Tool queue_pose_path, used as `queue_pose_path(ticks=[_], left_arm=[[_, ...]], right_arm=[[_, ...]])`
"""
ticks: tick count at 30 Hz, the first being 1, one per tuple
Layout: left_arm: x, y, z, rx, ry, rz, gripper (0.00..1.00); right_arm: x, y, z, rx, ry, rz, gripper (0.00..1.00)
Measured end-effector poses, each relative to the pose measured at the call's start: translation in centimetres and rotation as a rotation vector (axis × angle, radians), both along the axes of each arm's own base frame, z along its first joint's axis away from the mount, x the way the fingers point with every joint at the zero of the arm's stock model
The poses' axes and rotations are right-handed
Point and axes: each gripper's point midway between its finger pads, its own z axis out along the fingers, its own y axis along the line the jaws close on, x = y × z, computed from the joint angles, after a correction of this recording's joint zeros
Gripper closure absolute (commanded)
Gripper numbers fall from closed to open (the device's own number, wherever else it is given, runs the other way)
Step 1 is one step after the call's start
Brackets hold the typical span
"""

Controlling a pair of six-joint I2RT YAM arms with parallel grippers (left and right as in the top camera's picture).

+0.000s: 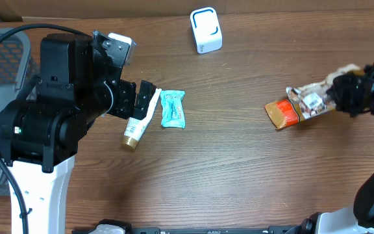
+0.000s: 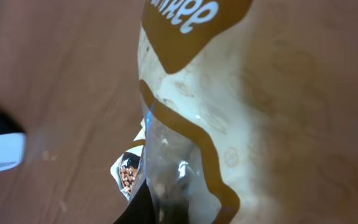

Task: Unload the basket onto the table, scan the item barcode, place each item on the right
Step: 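Carry the Pantree bag right and drop it beside the spaghetti, then reach the right gripper to the mint-green packet and grasp it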

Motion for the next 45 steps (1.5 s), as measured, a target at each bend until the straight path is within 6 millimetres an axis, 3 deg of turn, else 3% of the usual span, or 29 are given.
queue_pose_path(ticks=[1,3,5,6,7,11,14,19,23,25,28,31,34,37,39,45], left_arm=[[0.0,0.0,0.0,0.0,0.0,0.0,0.0],[0.0,0.0,0.0,0.0,0.0,0.0,0.0],[0.0,0.0,0.0,0.0,0.0,0.0,0.0],[0.0,0.0,0.0,0.0,0.0,0.0,0.0],[0.0,0.0,0.0,0.0,0.0,0.0,0.0],[0.0,0.0,0.0,0.0,0.0,0.0,0.01],[0.0,0.0,0.0,0.0,0.0,0.0,0.0],[0.0,0.0,0.0,0.0,0.0,0.0,0.0],[0.0,0.0,0.0,0.0,0.0,0.0,0.0],[0.0,0.0,0.0,0.0,0.0,0.0,0.0],[0.0,0.0,0.0,0.0,0.0,0.0,0.0],[0.0,0.0,0.0,0.0,0.0,0.0,0.0],[0.0,0.0,0.0,0.0,0.0,0.0,0.01],[0.0,0.0,0.0,0.0,0.0,0.0,0.0],[0.0,0.0,0.0,0.0,0.0,0.0,0.0],[0.0,0.0,0.0,0.0,0.0,0.0,0.0]], right_arm=[[-0.4,-0.3,-0.4,-0.002,0.015,-0.01,0.77],[-1.3,-1.0,-1.0,-0.009,0.048,-0.039,0.41],[-2.0,-1.7,-1.2,-0.018,0.072,-0.06,0.22],[-2.2,-2.0,-1.3,-0.021,0.079,-0.069,0.07],[-2.4,-2.3,-1.3,-0.025,0.083,-0.07,0.01],[-4.4,-3.3,-1.7,-0.016,0.152,-0.097,0.0],[-6.2,-4.3,-0.6,0.012,0.216,-0.136,0.0],[-5.6,-5.8,5.4,0.016,0.157,-0.11,0.0],[-2.5,-4.8,10.6,0.041,-0.031,-0.022,0.0],[-0.8,-2.7,12.5,0.1,-0.145,0.073,0.0],[0.8,1.6,13.7,0.166,-0.219,0.215,0.0],[2.5,7.7,14.5,0.184,-0.265,0.388,0.0],[3.4,15.4,14.5,0.186,-0.289,0.579,0.0],[3.5,23.0,12.9,0.194,-0.27,0.736,0.0],[3.2,28.2,10.5,0.198,-0.223,0.82,0.01],[2.6,36.1,4.4,0.192,-0.124,0.897,0.09]])
